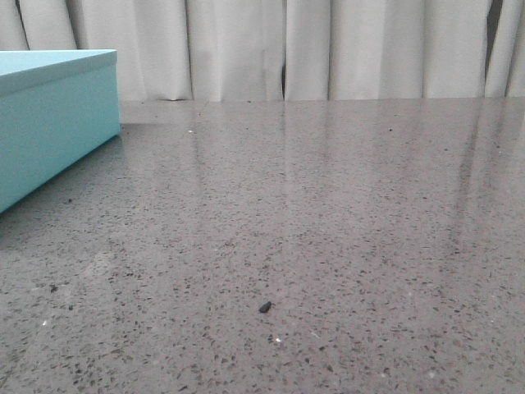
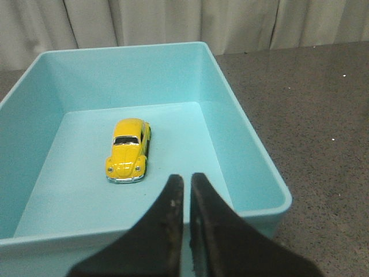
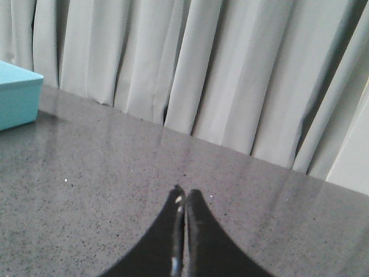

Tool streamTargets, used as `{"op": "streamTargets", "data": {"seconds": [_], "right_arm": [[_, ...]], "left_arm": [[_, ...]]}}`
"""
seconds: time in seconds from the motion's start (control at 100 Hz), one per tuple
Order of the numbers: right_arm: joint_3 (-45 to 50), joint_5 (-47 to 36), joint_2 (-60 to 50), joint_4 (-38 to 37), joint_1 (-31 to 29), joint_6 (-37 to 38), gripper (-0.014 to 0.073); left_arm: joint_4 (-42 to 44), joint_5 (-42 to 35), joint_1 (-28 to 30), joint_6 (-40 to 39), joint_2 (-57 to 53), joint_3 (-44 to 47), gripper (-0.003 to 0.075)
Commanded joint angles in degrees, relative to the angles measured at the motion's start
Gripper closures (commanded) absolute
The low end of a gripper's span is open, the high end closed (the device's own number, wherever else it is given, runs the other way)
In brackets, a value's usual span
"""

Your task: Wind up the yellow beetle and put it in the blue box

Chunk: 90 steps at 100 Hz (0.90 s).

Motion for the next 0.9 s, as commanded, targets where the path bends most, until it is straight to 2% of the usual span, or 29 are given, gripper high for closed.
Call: {"op": "streamTargets", "data": {"seconds": [0.0, 0.14, 0.89], "right_arm": [[-0.38, -5.58, -0.94, 0.63, 0.07, -0.55, 0.0643], [-0.38, -9.09, -0.94, 0.63, 0.07, -0.55, 0.0643], [-0.38, -9.08, -0.94, 0.63, 0.07, -0.55, 0.0643]], "left_arm": [[-2.16, -4.35, -0.35, -0.67, -1.73, 0.11, 0.0739], [-2.89, -4.61, -0.35, -0.67, -3.03, 1.60, 0.0739], [-2.89, -4.86, -0.35, -0.67, -3.03, 3.93, 0.0739]]}}
